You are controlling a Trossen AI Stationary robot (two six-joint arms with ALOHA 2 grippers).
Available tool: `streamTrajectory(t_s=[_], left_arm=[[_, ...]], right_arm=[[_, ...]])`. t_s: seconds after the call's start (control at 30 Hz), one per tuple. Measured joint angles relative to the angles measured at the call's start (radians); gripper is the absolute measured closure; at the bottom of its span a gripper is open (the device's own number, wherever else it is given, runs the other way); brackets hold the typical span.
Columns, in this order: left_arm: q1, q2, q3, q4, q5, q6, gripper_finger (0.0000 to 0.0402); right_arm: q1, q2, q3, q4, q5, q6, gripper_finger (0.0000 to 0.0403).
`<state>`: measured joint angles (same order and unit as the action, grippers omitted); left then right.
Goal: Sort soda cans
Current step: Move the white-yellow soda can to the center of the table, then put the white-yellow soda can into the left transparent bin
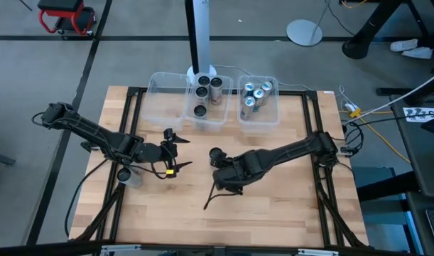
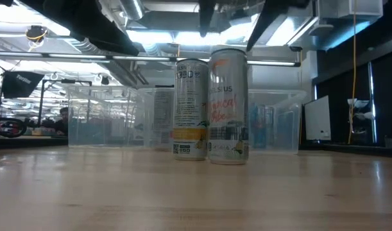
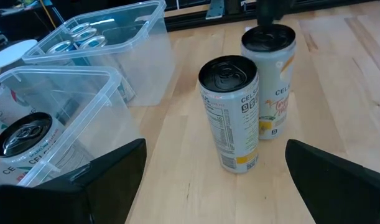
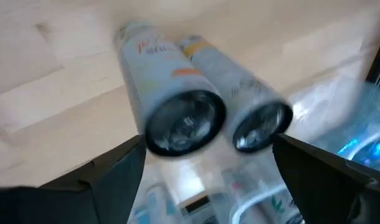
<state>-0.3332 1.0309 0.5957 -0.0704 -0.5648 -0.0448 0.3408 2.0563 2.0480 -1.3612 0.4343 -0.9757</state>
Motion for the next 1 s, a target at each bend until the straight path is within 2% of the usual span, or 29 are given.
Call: streamTrajectory(t_s=[0.17, 0.3, 0.43, 0.53, 0.63, 0.8, 0.9, 1.0], left_arm=[[0.0, 0.0, 0.0, 0.0, 0.0, 0.0, 0.0029], [-0.007, 0.0, 0.0, 0.0, 0.0, 0.019, 0.0029], [-0.008, 0.0, 0.0, 0.004, 0.006, 0.019, 0.0029], [-0.005, 0.0, 0.0, 0.026, 0.006, 0.019, 0.0029], [-0.005, 0.0, 0.0, 0.073, 0.007, 0.019, 0.0029], [-0.001, 0.039, 0.001, 0.17, 0.008, 0.034, 0.0029], [0.019, 0.079, 0.005, 0.221, 0.06, 0.028, 0.0029], [0.063, 0.122, 0.065, 0.2, 0.131, -0.035, 0.0029]], right_arm=[[0.015, -0.028, 0.027, -0.108, 0.015, 0.086, 0.0055], [0.048, -0.11, -0.053, -0.118, 0.066, 0.166, 0.0055], [0.079, -0.25, -0.239, -0.076, 0.16, 0.281, 0.0055], [0.088, -0.393, -0.449, 0.024, 0.14, 0.375, 0.0055], [0.085, -0.544, -0.687, 0.229, 0.154, 0.421, 0.0055], [0.084, -0.734, -1.067, 0.675, 0.214, 0.404, 0.0055], [0.085, -0.784, -1.256, 0.954, 0.29, 0.359, 0.0055], [0.099, -0.792, -1.415, 1.242, 0.36, 0.281, 0.0055]])
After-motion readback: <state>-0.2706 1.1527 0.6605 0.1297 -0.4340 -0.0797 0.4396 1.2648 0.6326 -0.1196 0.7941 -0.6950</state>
